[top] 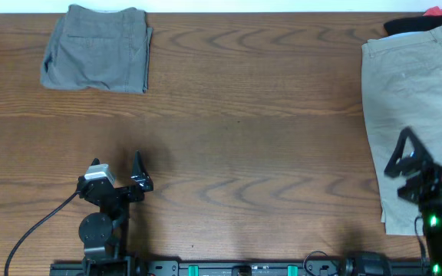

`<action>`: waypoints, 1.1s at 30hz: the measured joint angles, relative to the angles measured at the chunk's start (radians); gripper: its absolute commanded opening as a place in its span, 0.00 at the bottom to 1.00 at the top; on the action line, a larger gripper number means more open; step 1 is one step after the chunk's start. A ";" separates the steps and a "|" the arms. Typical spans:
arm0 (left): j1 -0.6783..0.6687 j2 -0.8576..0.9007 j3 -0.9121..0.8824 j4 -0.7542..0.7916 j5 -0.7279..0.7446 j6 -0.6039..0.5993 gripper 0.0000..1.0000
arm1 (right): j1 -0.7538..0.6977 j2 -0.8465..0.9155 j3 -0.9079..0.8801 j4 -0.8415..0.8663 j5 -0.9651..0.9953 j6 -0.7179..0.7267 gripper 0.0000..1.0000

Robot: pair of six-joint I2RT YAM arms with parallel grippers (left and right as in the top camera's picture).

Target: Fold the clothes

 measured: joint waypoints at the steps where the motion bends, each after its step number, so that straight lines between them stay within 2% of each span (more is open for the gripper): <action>1: 0.000 0.000 0.000 0.000 0.000 0.000 0.98 | 0.016 -0.019 0.000 -0.027 0.000 0.000 0.99; 7: 0.000 0.000 0.000 0.000 0.000 0.000 0.98 | 0.061 -0.100 0.001 -0.160 0.007 0.000 0.99; 15: 0.000 0.000 0.000 0.000 0.000 0.000 0.98 | 0.079 -0.186 -0.100 -0.143 0.008 0.000 0.99; 22: 0.000 0.000 0.000 0.000 0.000 0.000 0.98 | 0.132 -0.321 -0.345 0.039 -0.006 0.000 0.99; 33: 0.000 0.000 0.000 0.000 -0.003 0.000 0.98 | 0.134 -0.478 -0.712 0.344 -0.064 0.000 0.99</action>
